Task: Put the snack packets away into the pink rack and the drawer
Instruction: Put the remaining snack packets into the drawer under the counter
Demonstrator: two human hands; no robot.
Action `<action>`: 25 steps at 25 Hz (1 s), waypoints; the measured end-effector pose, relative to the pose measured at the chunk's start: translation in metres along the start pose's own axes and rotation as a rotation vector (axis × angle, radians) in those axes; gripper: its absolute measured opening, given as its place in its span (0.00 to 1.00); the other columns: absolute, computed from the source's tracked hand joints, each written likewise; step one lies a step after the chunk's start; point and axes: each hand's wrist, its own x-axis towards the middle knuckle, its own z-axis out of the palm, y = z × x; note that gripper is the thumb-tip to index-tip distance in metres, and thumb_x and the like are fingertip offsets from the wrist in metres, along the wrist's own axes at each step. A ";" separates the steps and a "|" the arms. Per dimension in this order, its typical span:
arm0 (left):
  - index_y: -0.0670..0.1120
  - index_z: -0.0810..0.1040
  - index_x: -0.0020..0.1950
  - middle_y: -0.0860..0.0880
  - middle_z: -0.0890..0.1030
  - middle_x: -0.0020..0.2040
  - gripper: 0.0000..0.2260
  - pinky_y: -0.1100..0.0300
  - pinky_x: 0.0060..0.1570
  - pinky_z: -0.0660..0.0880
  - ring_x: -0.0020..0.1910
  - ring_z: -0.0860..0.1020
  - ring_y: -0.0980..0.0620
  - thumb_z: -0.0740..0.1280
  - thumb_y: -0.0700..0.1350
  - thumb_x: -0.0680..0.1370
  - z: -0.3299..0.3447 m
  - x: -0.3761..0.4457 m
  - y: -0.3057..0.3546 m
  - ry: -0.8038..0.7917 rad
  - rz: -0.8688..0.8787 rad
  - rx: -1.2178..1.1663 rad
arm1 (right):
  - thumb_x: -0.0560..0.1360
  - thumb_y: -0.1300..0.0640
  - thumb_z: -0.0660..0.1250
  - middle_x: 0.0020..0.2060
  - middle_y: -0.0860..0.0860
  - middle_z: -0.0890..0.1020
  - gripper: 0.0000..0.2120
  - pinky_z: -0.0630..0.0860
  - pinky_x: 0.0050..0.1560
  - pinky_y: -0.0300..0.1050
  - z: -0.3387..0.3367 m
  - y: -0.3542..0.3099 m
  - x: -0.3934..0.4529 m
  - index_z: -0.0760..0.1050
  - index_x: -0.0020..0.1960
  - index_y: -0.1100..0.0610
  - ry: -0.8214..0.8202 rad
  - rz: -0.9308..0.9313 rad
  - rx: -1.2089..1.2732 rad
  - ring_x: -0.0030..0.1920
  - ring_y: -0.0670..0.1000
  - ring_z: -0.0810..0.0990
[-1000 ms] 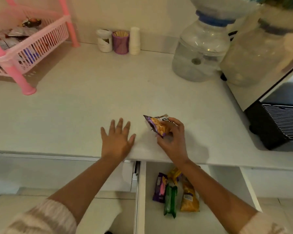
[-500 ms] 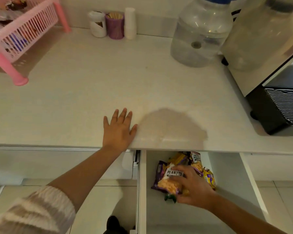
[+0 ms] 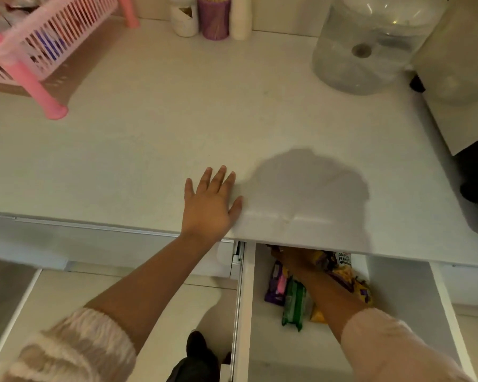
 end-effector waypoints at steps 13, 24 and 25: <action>0.51 0.58 0.74 0.50 0.59 0.76 0.32 0.39 0.69 0.52 0.75 0.54 0.46 0.44 0.66 0.74 0.006 0.001 -0.004 0.046 0.023 -0.011 | 0.74 0.45 0.64 0.66 0.56 0.70 0.25 0.68 0.63 0.48 -0.017 0.023 -0.036 0.67 0.67 0.54 0.116 -0.130 -0.416 0.66 0.57 0.68; 0.52 0.50 0.76 0.51 0.48 0.78 0.29 0.41 0.71 0.44 0.76 0.43 0.49 0.47 0.63 0.78 0.010 -0.101 0.028 -0.097 0.225 -0.167 | 0.75 0.45 0.64 0.72 0.49 0.63 0.24 0.57 0.72 0.46 -0.020 0.023 -0.217 0.65 0.69 0.48 0.326 -0.327 -0.310 0.73 0.49 0.58; 0.53 0.49 0.75 0.51 0.47 0.78 0.29 0.40 0.71 0.44 0.75 0.41 0.50 0.49 0.62 0.78 0.012 -0.127 0.038 -0.120 0.275 -0.240 | 0.75 0.44 0.63 0.71 0.48 0.64 0.24 0.58 0.72 0.44 -0.014 0.021 -0.233 0.65 0.69 0.49 0.373 -0.353 -0.306 0.72 0.49 0.59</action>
